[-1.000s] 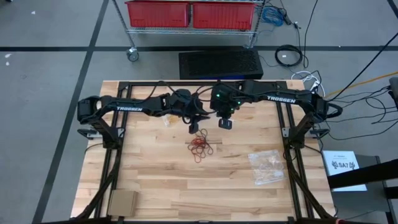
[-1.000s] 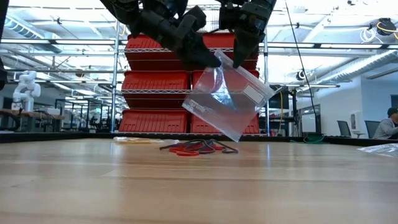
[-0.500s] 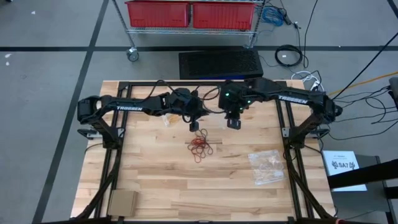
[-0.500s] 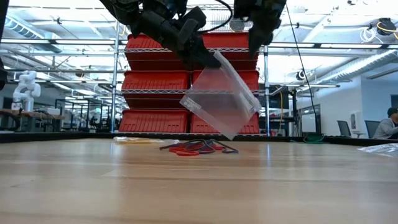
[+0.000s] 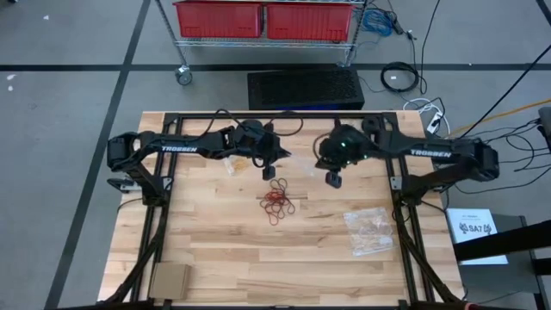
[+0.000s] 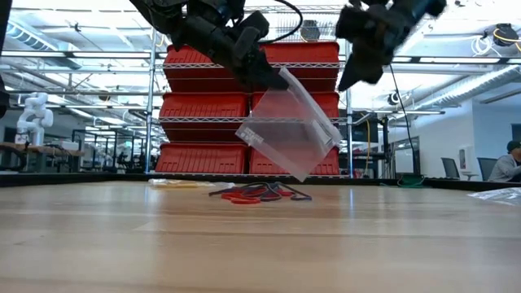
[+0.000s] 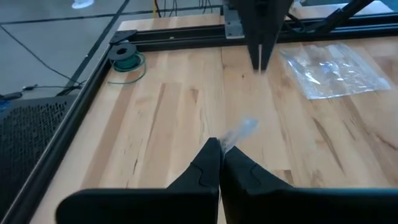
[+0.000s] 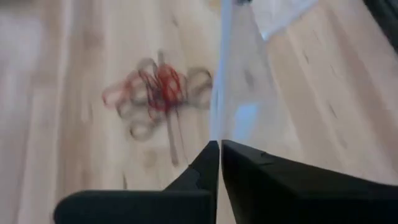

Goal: Sort rubber bands
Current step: Open the top right transparent zip bag

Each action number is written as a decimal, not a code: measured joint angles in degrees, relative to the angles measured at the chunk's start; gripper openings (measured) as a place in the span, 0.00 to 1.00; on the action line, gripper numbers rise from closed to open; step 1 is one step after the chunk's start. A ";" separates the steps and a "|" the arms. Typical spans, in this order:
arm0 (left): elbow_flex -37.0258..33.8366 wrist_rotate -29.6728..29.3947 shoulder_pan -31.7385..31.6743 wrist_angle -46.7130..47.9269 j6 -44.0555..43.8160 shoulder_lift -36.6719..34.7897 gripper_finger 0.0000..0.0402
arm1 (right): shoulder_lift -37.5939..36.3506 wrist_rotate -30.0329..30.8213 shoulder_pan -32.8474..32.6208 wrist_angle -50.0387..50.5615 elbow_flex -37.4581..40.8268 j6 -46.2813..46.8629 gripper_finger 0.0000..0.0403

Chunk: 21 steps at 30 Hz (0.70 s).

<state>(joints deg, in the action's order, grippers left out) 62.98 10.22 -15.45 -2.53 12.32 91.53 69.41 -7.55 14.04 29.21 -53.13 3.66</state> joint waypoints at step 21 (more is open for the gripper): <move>-0.31 4.35 0.03 0.92 -1.49 -0.02 0.00 | 1.75 21.05 -10.60 -26.63 7.19 6.81 0.00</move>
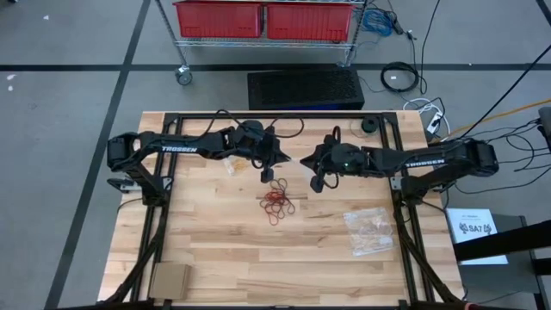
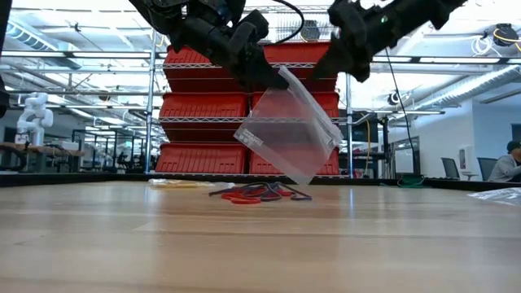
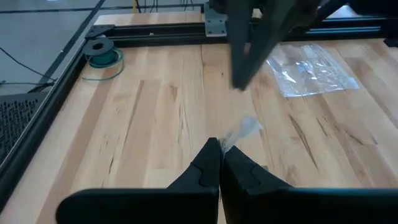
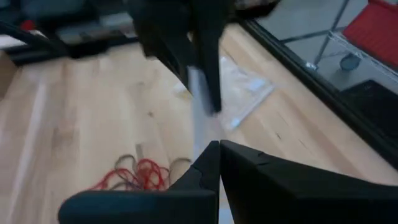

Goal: Sort rubber bands
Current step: Open the top right transparent zip bag

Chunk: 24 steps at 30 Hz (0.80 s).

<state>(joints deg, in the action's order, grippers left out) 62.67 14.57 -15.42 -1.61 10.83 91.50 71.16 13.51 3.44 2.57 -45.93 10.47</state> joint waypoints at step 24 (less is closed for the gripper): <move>0.00 0.00 0.00 0.62 -0.04 0.00 0.00 | 6.12 1.65 -2.54 9.24 -1.37 8.36 0.00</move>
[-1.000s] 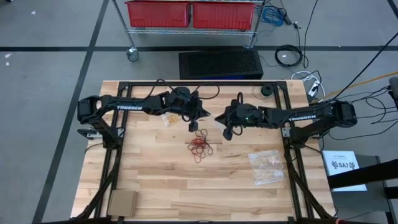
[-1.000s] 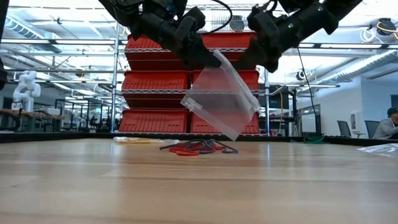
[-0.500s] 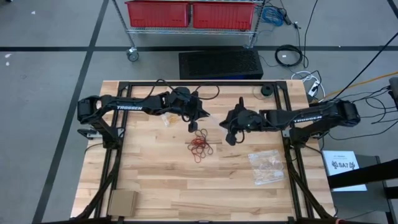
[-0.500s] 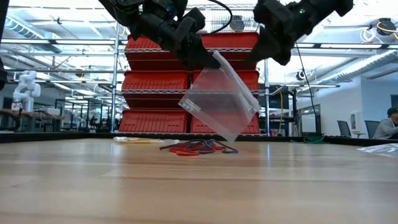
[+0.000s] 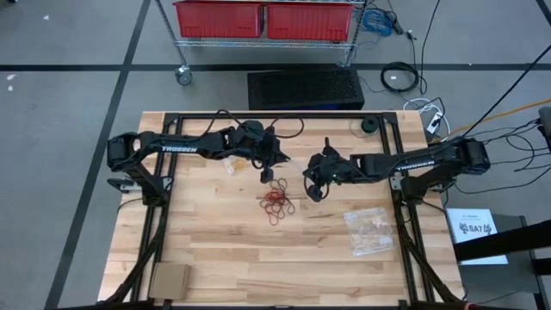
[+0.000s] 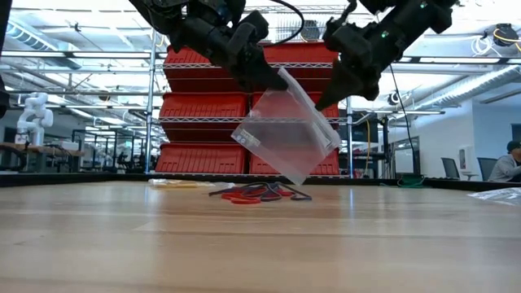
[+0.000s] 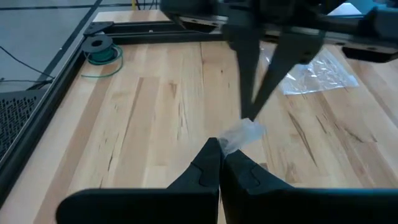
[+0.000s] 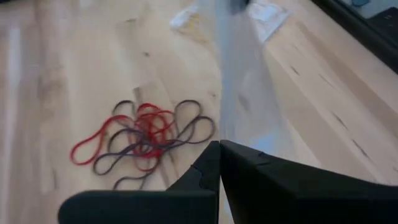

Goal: Sort rubber bands
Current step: Open the top right transparent zip bag

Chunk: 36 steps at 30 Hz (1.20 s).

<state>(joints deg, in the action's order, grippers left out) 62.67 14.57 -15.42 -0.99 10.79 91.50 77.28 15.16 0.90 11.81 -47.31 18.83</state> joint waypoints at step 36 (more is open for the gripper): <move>0.00 2.58 0.07 0.47 -0.09 -0.02 0.00 | 0.41 -2.58 3.66 -7.02 0.04 -4.68 0.08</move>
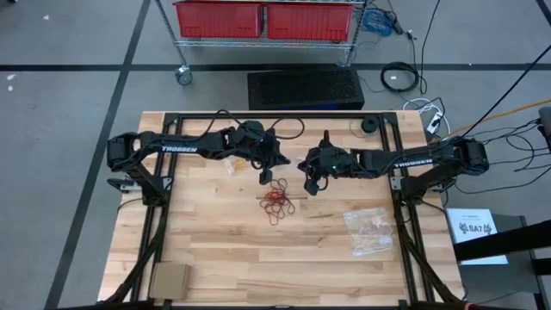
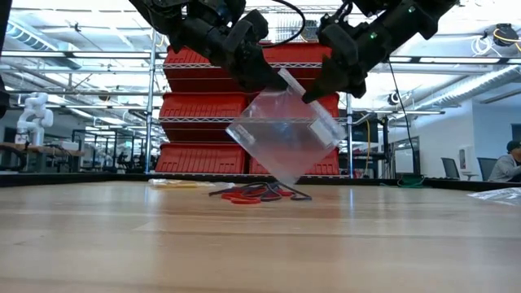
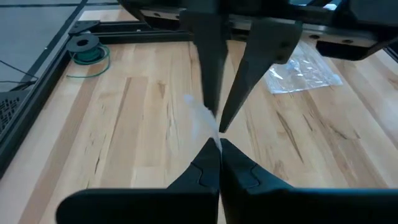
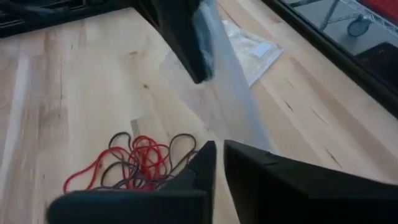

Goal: Sort rubber bands
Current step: Open the top right transparent zip bag

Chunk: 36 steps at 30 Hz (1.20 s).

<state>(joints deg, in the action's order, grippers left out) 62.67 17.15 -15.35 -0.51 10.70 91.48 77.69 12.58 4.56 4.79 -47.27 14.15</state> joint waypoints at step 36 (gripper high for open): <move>-0.02 -0.48 0.00 -0.44 -1.15 0.00 0.00 | -4.61 -5.42 2.99 7.85 -0.02 -3.19 0.29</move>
<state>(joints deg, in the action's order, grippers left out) 62.65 16.67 -15.35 -0.95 9.55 91.48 73.08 7.16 7.55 12.63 -47.29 10.96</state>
